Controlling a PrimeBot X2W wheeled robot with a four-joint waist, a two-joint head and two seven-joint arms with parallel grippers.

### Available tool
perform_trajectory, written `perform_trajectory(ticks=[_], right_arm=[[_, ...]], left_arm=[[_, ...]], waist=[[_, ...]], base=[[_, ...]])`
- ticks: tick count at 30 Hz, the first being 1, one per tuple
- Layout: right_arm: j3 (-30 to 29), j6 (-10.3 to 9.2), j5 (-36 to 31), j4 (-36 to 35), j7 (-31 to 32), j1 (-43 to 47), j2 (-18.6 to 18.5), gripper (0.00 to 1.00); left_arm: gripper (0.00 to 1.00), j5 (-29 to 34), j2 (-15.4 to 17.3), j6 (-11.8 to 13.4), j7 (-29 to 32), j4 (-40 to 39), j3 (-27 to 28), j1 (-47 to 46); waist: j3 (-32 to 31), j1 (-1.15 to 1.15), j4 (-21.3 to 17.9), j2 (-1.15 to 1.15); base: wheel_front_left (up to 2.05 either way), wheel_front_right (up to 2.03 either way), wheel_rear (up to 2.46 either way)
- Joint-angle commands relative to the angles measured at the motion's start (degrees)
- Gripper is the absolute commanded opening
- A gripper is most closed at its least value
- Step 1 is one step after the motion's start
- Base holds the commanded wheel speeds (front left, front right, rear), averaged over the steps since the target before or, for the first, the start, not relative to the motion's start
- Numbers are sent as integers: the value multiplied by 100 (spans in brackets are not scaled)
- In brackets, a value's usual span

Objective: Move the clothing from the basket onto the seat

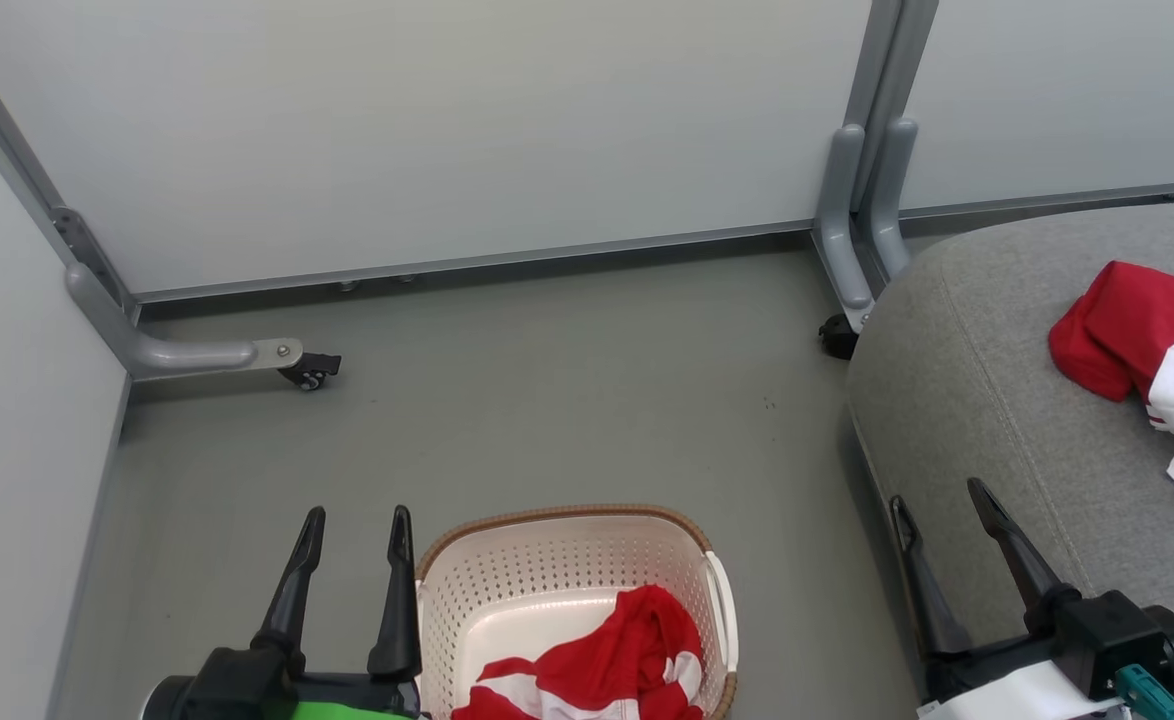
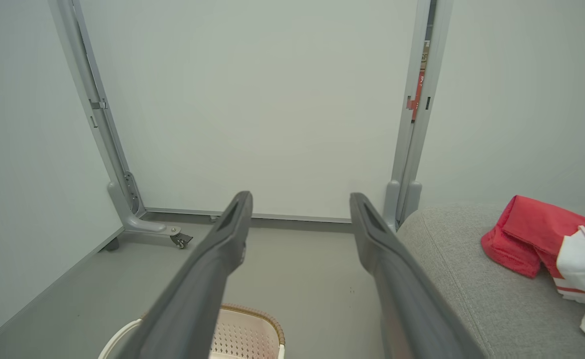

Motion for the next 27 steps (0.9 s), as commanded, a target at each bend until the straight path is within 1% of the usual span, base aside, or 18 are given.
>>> perform_trajectory(ticks=[1,14,20,22,27], right_arm=[[-8,-5,3,15,-10,58,-18,100],[-12,-5,10,107,-10,72,-19,100],[-57,-5,58,49,-10,-22,-19,100],[-101,-5,53,-10,-10,-71,-19,100],[-330,-5,54,-195,-9,-584,-20,100]], left_arm=[[100,29,2,-3,4,16,12,74],[100,23,2,-19,4,135,-1,105],[100,45,2,-59,4,280,-16,20],[100,101,2,-95,4,334,-50,-85],[100,195,2,-193,3,468,-75,-671]], waist=[[-19,1,-20,0],[0,1,-14,0],[186,1,-26,0],[349,1,-28,0],[1372,1,-58,0]], base=[[0,0,0],[0,0,0],[0,0,0],[0,0,0],[0,0,0]])
